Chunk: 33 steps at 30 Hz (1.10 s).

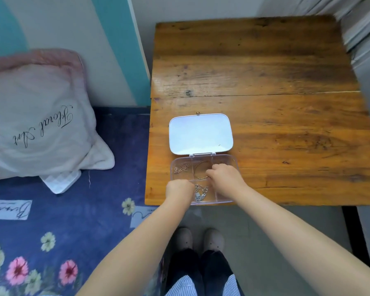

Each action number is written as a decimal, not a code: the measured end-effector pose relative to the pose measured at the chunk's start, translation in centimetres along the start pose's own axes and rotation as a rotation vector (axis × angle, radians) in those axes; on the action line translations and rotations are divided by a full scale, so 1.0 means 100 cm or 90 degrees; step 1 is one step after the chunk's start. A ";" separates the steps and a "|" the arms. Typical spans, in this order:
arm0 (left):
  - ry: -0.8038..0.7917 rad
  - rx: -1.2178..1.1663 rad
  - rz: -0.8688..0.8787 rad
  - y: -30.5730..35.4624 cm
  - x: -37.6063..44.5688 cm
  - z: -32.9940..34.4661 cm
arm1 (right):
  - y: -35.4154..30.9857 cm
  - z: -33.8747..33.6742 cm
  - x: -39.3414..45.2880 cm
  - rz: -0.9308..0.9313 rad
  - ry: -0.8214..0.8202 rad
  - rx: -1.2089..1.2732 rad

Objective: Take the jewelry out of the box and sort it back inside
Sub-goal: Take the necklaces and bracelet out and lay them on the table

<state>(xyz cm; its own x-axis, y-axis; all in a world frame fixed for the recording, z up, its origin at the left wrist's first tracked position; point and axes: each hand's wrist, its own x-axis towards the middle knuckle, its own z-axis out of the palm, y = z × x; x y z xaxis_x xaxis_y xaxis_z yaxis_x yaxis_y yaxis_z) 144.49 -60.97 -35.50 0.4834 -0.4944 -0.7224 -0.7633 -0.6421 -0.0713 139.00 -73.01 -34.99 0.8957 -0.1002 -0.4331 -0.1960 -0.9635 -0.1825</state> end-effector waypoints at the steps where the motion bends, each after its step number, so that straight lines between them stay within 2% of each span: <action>1: 0.006 0.005 0.003 0.000 0.000 0.002 | 0.000 -0.001 -0.002 0.010 0.010 0.025; 7: 0.015 0.023 0.008 0.002 0.003 0.002 | 0.005 -0.008 -0.017 0.094 0.047 0.201; 15: 0.043 0.061 0.040 0.003 0.001 -0.002 | 0.017 -0.016 -0.033 0.171 0.095 0.315; 33: 0.027 0.181 0.110 0.001 0.001 -0.006 | 0.028 -0.011 -0.041 0.171 0.093 0.360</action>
<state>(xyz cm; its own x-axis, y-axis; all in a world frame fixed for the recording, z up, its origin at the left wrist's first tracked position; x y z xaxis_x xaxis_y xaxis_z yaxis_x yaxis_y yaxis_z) 144.75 -61.41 -35.15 0.3498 -0.6092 -0.7117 -0.9214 -0.3610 -0.1439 135.19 -75.53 -32.78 0.8236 -0.3906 -0.4112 -0.5653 -0.6244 -0.5391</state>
